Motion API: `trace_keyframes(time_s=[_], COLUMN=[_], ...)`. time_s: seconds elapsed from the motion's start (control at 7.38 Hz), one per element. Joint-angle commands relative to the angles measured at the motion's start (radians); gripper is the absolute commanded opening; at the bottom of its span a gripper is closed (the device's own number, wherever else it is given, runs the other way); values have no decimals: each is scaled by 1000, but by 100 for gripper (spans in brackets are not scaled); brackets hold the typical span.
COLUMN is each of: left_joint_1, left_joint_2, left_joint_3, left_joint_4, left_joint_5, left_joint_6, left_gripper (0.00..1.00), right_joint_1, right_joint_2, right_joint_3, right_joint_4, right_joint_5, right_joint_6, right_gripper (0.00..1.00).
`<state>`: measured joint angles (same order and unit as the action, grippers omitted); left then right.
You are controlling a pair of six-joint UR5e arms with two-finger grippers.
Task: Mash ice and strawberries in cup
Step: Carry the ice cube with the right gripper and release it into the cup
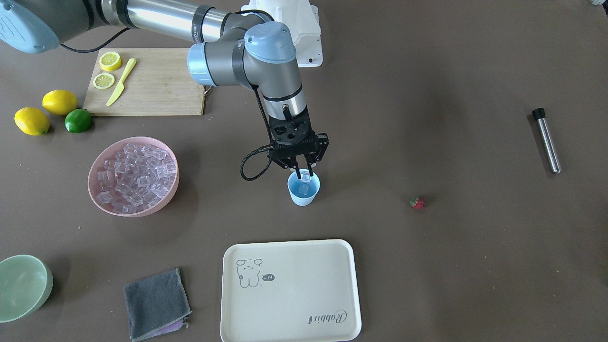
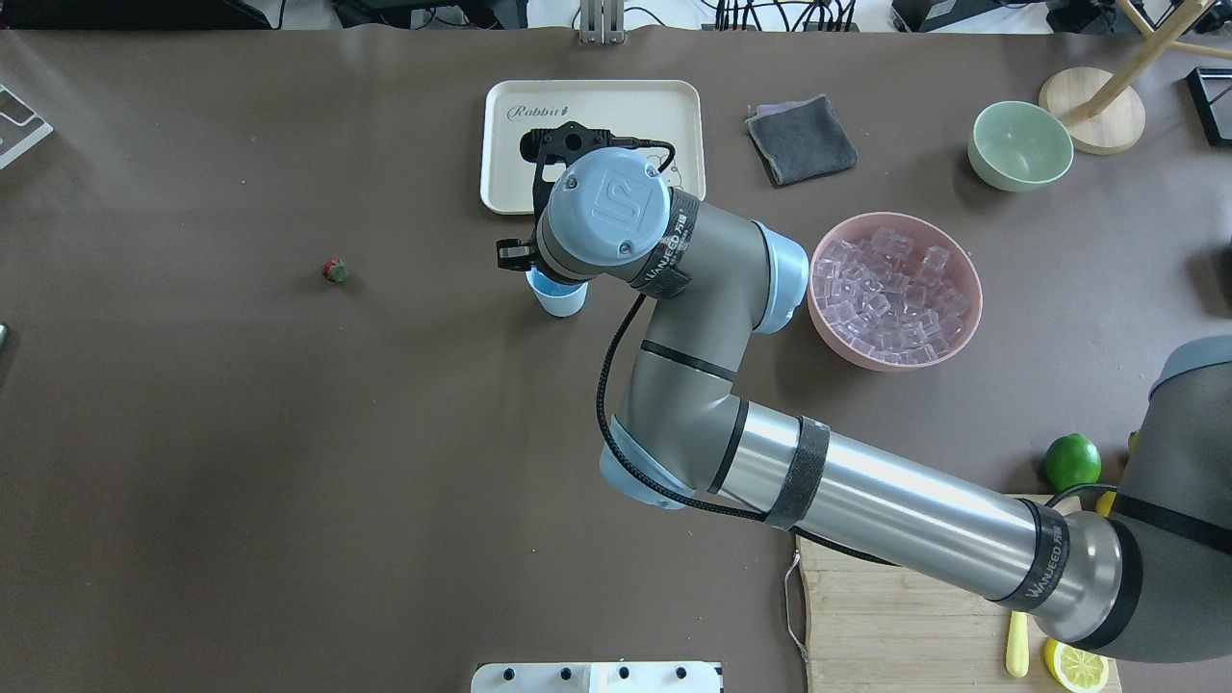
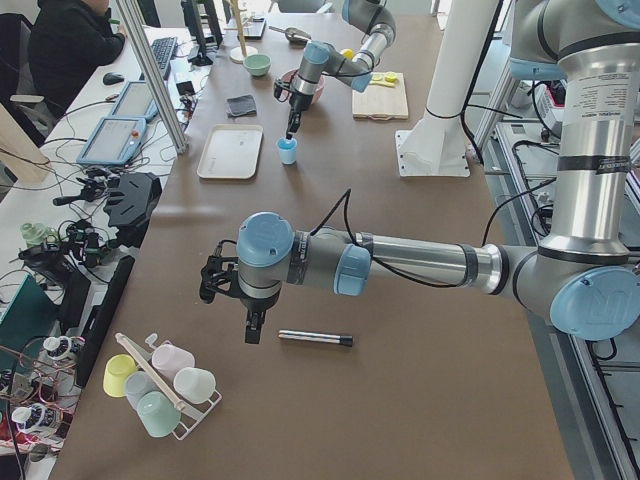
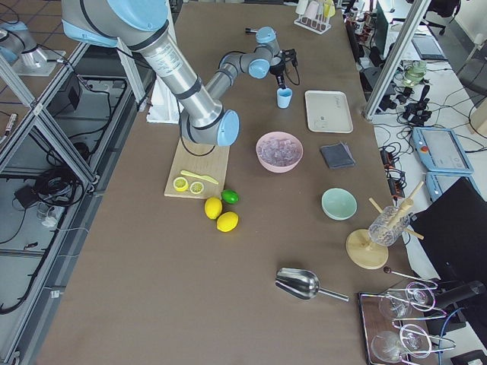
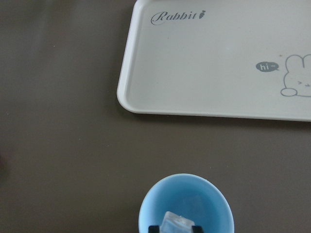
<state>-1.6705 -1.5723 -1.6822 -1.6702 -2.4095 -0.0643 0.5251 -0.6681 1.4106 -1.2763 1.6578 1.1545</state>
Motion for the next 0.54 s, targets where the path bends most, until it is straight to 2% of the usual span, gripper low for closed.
trace_keyframes(time_s=[0.0,0.27,0.41], left_joint_1=[0,8,12], left_joint_2=[-8,-23,-43], left_joint_3=[-8,-17,-19], left_joint_4=[1,1,0], left_joint_5=[6,7,7], left_joint_6=[-2,-2,0], left_gripper=[98,98,98], right_joint_1=[10,53,111], right_joint_2=[-2,-37,-101], right_joint_3=[5,48,106], right_joint_4=[-6,-14,-21], right_joint_5=[2,20,101], right_joint_6=[-10,-13,-25], right_gripper=[98,98,99])
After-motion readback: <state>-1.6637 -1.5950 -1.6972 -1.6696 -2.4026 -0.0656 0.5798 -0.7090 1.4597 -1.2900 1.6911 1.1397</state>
